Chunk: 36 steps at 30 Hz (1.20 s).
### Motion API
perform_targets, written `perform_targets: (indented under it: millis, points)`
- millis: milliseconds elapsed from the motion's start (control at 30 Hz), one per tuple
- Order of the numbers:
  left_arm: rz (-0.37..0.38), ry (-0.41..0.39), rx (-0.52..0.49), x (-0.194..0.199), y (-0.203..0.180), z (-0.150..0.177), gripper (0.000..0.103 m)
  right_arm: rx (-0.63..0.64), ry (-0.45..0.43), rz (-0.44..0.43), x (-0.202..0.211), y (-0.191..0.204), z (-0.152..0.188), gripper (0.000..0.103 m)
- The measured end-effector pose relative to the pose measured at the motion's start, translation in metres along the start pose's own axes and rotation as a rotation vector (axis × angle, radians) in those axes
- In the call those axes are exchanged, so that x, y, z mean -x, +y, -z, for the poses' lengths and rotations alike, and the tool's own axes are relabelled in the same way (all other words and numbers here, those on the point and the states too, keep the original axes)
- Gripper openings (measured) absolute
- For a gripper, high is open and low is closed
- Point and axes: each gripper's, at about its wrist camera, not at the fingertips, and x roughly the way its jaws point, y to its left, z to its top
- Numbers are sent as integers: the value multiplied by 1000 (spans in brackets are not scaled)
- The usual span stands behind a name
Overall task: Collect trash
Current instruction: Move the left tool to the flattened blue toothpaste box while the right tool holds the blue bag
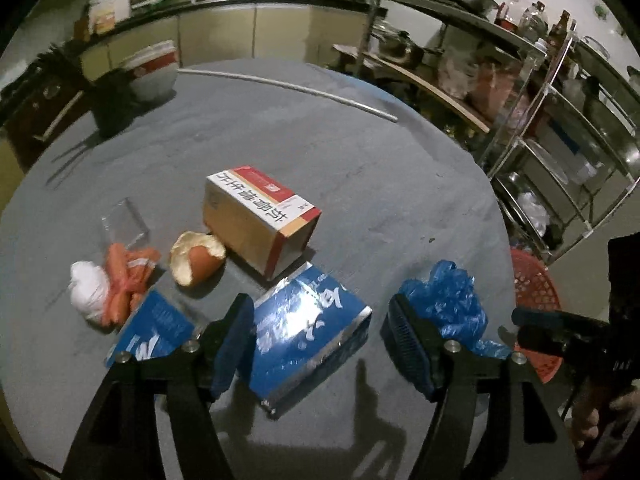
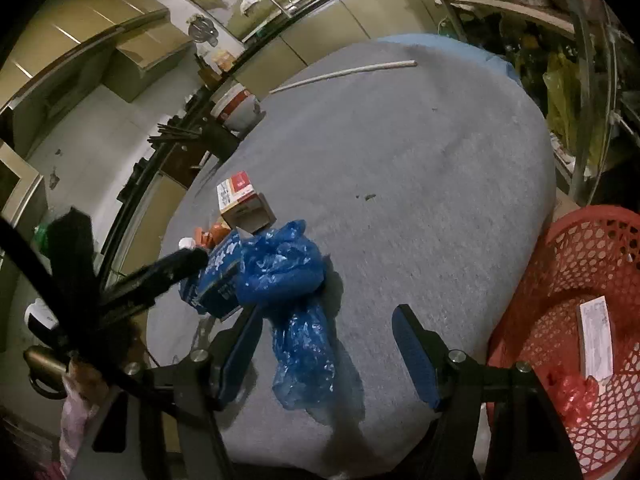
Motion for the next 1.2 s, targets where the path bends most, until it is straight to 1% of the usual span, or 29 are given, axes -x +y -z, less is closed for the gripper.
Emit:
perform_targets:
  millis: [167, 233, 300, 467, 633, 733, 833, 933, 1133, 1200]
  points:
    - [38, 62, -8, -16, 3, -1, 71, 6, 8, 3, -2, 1, 1, 72]
    - [42, 54, -14, -16, 3, 0, 71, 2, 9, 3, -2, 0, 1, 71]
    - [62, 50, -11, -14, 4, 4, 71, 1, 7, 6, -2, 0, 0, 72]
    - [129, 59, -35, -7, -4, 16, 71, -1, 13, 9, -5, 0, -1, 71]
    - [113, 50, -53, -1, -8, 22, 71, 0, 21, 8, -9, 1, 0, 72]
    - [79, 49, -70, 1, -5, 15, 71, 0, 15, 11, -8, 1, -1, 71]
    - [60, 52, -61, -1, 3, 5, 71, 1, 13, 12, -7, 1, -1, 72]
    - [37, 80, -67, -12, 10, -5, 71, 2, 14, 12, -7, 2, 0, 71]
    - [58, 155, -94, -33, 11, -8, 71, 2, 13, 15, -5, 1, 0, 71]
    - [68, 153, -92, -32, 12, -5, 71, 0, 11, 16, -5, 1, 0, 72]
